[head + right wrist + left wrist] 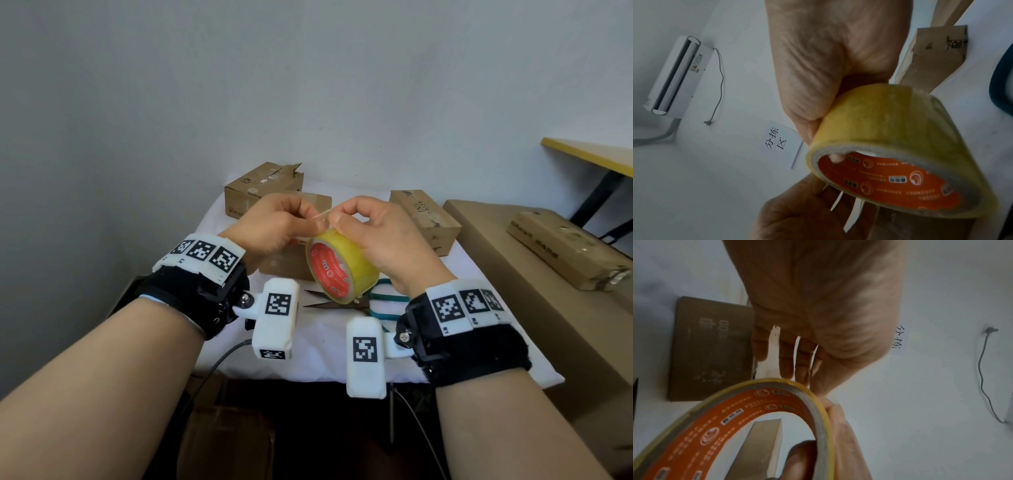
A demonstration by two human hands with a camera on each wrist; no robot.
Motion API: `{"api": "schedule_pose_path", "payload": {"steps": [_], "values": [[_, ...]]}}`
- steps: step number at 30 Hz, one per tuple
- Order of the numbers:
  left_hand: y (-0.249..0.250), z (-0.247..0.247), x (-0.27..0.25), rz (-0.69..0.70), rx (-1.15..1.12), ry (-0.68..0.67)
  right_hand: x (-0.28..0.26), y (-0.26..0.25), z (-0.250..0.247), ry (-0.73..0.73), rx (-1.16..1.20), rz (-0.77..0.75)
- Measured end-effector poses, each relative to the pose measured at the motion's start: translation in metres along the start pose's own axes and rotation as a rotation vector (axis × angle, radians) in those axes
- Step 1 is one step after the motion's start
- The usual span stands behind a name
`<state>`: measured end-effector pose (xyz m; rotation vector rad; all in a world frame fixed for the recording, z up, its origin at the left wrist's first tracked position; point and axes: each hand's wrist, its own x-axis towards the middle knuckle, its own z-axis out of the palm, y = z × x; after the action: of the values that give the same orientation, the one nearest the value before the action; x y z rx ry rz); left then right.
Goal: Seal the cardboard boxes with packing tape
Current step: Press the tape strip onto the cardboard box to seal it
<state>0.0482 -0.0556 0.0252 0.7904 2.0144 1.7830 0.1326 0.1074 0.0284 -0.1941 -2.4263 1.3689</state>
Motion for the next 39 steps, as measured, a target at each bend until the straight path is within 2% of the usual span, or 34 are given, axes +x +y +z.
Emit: {"api": "schedule_pose_path", "payload": {"steps": [7,11,15,21,24,27,35,39], "values": [[0.002,-0.012,0.001,0.051,0.081,0.102,-0.003,-0.002,0.012,-0.119,0.076,0.05],[-0.002,-0.015,0.0,0.079,0.144,0.087,-0.004,0.0,0.012,-0.147,0.069,0.118],[-0.004,-0.018,-0.001,0.049,0.196,0.044,-0.007,0.0,0.009,-0.199,0.08,0.183],[-0.01,-0.022,-0.001,0.011,0.365,0.049,-0.013,0.003,0.012,-0.322,0.208,0.417],[-0.013,-0.024,0.0,-0.027,0.363,0.078,-0.022,-0.005,0.015,-0.396,0.379,0.511],[-0.011,-0.024,0.001,-0.046,0.386,0.088,-0.025,-0.007,0.016,-0.473,0.422,0.53],[-0.005,-0.011,0.017,0.019,0.546,0.125,-0.024,0.002,0.029,-0.39,0.449,0.624],[-0.002,-0.009,0.025,0.033,0.521,0.137,-0.021,0.006,0.021,-0.337,0.532,0.68]]}}
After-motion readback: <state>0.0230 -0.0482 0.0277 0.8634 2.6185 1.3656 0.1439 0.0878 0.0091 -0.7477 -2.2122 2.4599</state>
